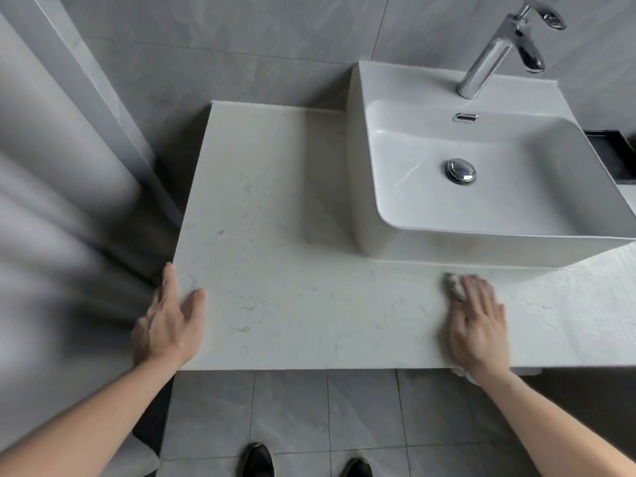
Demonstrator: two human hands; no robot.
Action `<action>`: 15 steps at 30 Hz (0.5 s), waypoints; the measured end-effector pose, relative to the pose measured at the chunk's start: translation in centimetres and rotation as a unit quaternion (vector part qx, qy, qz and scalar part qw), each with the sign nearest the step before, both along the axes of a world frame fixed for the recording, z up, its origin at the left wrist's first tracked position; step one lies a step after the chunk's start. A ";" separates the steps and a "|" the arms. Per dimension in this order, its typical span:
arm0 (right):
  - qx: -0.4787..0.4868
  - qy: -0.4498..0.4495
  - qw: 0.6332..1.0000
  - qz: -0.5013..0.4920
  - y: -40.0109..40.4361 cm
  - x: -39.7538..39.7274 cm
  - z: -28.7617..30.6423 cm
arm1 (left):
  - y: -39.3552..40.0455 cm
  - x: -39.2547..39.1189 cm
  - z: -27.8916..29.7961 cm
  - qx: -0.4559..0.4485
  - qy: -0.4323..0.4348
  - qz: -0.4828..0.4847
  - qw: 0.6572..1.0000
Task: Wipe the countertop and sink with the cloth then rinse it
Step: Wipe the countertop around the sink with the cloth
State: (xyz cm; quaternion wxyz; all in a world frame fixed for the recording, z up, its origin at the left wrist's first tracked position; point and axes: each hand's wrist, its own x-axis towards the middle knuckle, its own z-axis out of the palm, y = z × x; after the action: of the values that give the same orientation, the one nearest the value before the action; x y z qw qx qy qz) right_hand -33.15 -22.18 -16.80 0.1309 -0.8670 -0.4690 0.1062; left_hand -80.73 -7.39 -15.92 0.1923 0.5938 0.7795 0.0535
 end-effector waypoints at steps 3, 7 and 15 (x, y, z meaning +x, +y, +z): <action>-0.015 0.014 0.995 -0.095 -1.2 2.3 0.6 | 0.0 0.0 0.0 0.000 -0.008 -0.001 1.000; 0.043 0.043 0.998 -0.026 0.7 -3.4 0.7 | 0.1 -0.2 0.1 -0.004 -0.024 0.003 1.000; 0.014 0.081 0.953 0.292 6.2 -28.1 0.7 | 0.8 -0.8 -0.1 -0.002 -0.100 0.051 0.994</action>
State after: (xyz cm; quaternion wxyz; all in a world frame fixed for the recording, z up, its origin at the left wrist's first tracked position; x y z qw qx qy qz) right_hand -61.21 -16.00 -16.05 0.1440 -0.6789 -0.6907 0.2030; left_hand -81.56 -6.60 -16.03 0.2676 0.5446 0.7856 0.1211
